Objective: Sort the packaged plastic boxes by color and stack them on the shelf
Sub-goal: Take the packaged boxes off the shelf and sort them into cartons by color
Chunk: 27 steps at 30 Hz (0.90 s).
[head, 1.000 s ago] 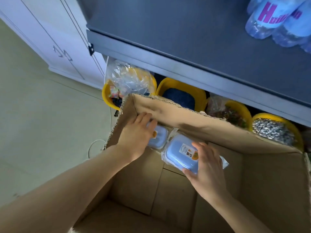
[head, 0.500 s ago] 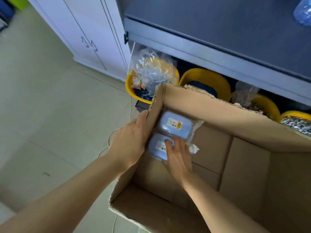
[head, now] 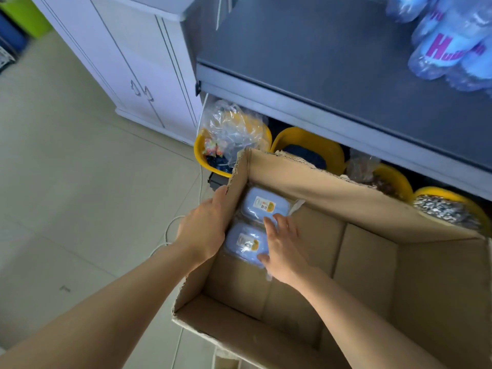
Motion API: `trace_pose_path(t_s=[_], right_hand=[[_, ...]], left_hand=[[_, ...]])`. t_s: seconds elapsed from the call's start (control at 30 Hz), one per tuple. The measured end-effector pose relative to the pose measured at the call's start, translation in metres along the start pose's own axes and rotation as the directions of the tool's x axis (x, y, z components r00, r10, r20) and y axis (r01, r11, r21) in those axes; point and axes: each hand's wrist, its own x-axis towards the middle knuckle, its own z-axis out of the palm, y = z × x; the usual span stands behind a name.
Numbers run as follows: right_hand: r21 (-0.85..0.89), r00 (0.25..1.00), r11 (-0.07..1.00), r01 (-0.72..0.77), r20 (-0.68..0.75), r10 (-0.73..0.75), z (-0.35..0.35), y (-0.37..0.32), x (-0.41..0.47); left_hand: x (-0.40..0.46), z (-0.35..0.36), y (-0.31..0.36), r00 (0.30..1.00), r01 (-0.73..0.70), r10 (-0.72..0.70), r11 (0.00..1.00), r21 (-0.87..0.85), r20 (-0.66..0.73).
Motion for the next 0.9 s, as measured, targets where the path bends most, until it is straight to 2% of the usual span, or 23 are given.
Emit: trace_pose_path(t_s=[0.07, 0.17, 0.23, 0.33, 0.43, 0.67, 0.9], right_hand=[[0.014, 0.999, 1.0, -0.024, -0.032, 0.025, -0.043, 0.003, -0.014], [0.017, 0.99, 0.999, -0.044, -0.135, 0.046, -0.116, 0.005, -0.041], [0.016, 0.977, 0.999, -0.051, -0.208, 0.054, -0.17, 0.003, -0.061], [-0.032, 0.95, 0.998, -0.055, -0.308, 0.042, -0.251, -0.005, -0.093], [-0.008, 0.917, 0.998, -0.065, -0.395, 0.056, -0.33, -0.016, -0.128], [-0.035, 0.791, 0.991, -0.127, -0.606, 0.08, -0.478, -0.028, -0.213], [-0.029, 0.668, 0.967, -0.254, -0.728, 0.154, -0.565, -0.012, -0.279]], left_hand=[[-0.01, -0.014, 0.006, 0.995, 0.018, -0.02, 1.0, 0.022, 0.101], [-0.03, -0.052, 0.028, 0.986, -0.057, 0.038, 0.992, 0.111, 0.165], [-0.044, -0.085, 0.048, 0.984, -0.123, 0.099, 0.979, 0.161, 0.149], [-0.062, -0.144, 0.085, 0.983, -0.184, 0.175, 0.961, 0.207, 0.062], [-0.084, -0.21, 0.13, 0.961, -0.262, 0.277, 0.924, 0.279, -0.014], [-0.143, -0.342, 0.229, 0.822, -0.414, 0.53, 0.807, 0.421, -0.21], [-0.178, -0.417, 0.304, 0.674, -0.496, 0.674, 0.716, 0.492, -0.302]])
